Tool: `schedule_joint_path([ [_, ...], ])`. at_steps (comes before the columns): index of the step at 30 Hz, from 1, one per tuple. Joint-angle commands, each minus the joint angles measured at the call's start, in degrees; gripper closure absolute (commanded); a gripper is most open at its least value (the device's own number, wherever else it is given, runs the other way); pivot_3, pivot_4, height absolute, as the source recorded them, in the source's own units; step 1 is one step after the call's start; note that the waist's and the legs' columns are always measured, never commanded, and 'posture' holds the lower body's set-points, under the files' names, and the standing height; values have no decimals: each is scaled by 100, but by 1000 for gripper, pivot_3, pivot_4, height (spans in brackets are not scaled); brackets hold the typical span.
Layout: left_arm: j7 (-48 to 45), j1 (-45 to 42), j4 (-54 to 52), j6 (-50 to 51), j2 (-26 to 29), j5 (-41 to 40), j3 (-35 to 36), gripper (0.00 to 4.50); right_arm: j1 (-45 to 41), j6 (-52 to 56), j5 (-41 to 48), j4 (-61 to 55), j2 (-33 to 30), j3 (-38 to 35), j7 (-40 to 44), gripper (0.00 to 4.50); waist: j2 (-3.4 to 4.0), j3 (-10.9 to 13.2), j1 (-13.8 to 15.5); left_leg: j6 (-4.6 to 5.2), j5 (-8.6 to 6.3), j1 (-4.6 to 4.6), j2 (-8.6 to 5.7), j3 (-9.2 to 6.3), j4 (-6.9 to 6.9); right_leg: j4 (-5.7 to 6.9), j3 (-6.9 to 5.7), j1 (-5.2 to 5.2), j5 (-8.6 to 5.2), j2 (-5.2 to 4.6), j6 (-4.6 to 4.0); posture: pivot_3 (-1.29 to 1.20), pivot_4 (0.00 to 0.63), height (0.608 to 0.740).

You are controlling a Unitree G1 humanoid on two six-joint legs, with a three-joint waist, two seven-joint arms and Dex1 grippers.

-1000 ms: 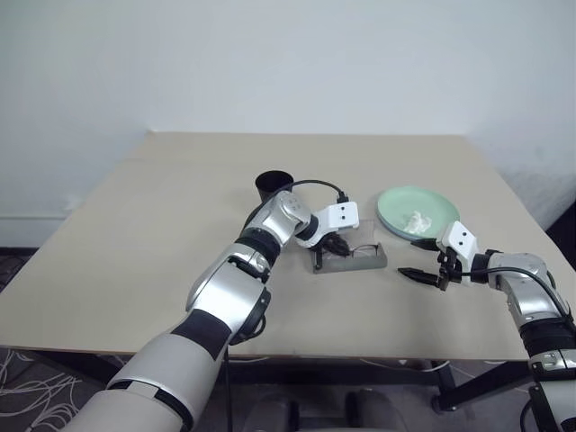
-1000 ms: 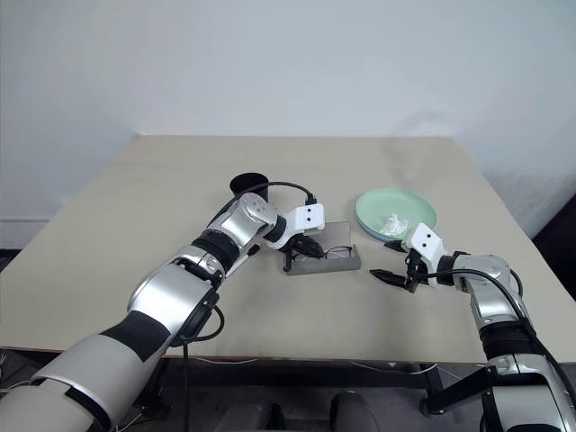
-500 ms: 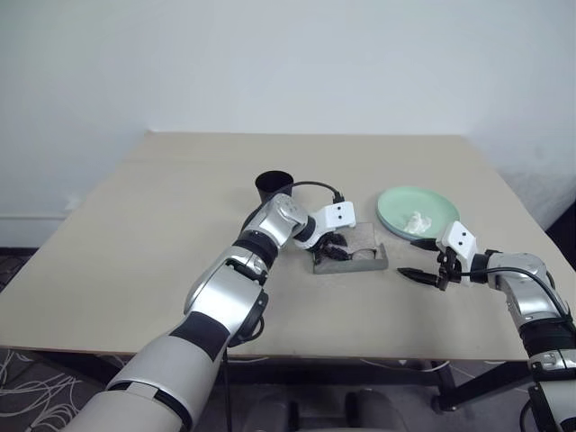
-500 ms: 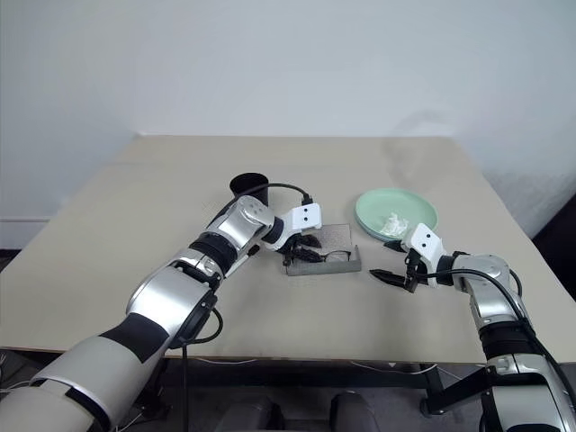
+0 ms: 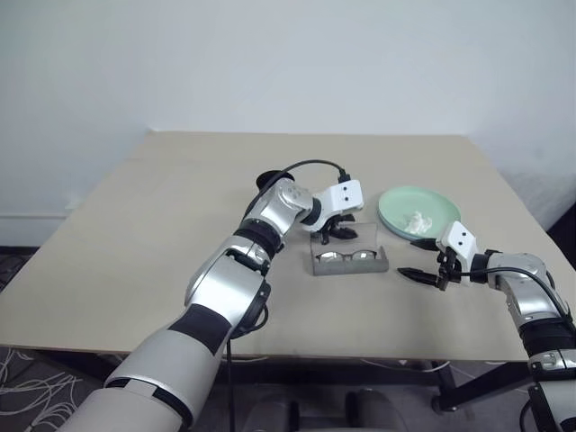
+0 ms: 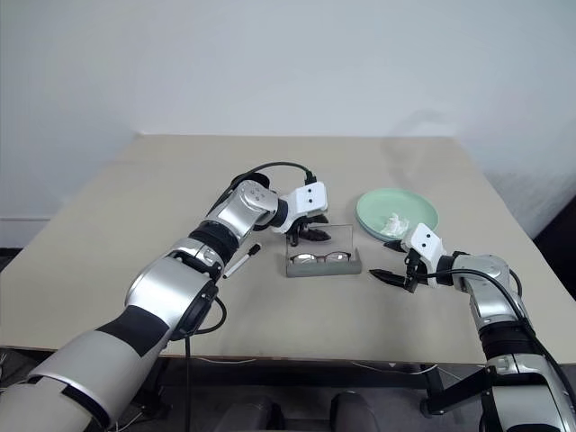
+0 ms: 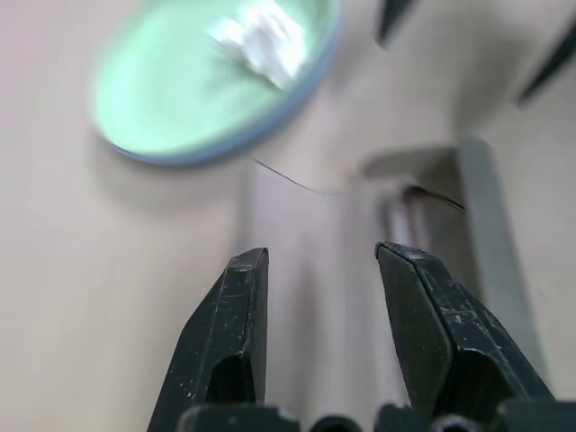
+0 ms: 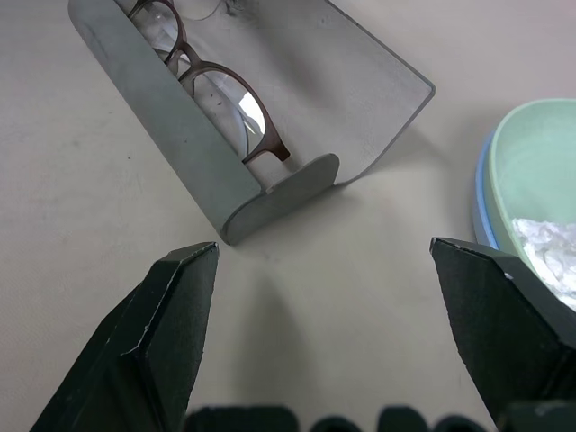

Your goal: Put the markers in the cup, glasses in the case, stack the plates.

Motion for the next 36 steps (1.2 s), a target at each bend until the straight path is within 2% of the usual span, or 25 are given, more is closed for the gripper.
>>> schedule_joint_path([
  [1, 445, -318, 35, -49, 67, -189, 299, 3080, -173, -82, 55, -64, -7, -69, -29, 408, 0, 0, -2, 0, 0, 1, 1, 2, 0, 0, 0, 0, 0, 0, 0, 0, 0, 733],
  [5, 1031, -362, 189, 109, 143, -36, 297, 4353, -175, -97, 50, -53, 6, -63, -38, 408, 0, 0, -1, 0, 0, 3, 0, 1, 0, 3, 0, 0, 0, 0, 0, 0, 0, 733],
  [6, 1158, -360, 223, 154, 152, -12, 288, 4434, -174, -100, 49, -52, 7, -63, -37, 408, 0, 0, -1, 0, 0, 3, 0, 1, 0, 3, 0, 0, 0, 0, 0, 0, 0, 733],
  [12, 1860, -233, 396, 532, 123, 42, 336, 4434, -175, -124, 44, -49, 20, -60, -56, 408, 0, 0, 0, 0, 0, 1, -2, 1, 0, 1, 0, 0, 3, 0, 4, 0, 0, 733],
  [20, 1854, 93, 480, 791, 31, 139, 270, 4434, -194, -171, 30, 11, 49, -58, -95, 408, 0, 0, 0, -1, 0, 1, -3, 1, 0, 1, 0, 1, 3, 0, 5, 0, 0, 733],
  [31, 803, 359, 424, 1033, 104, 139, 201, 4434, -166, -151, 73, -62, 29, -100, -167, 408, 1, -3, 0, -1, 0, 9, -3, 1, 0, 1, 0, 10, 3, 0, 4, 0, 0, 733],
  [36, -43, 372, 278, 966, 230, 62, 179, 4434, -234, -201, 50, 50, 24, -100, -182, 408, 1, -3, -7, -1, 0, 10, -1, 3, 1, 1, 0, 10, 3, 0, 4, 0, 0, 733],
])
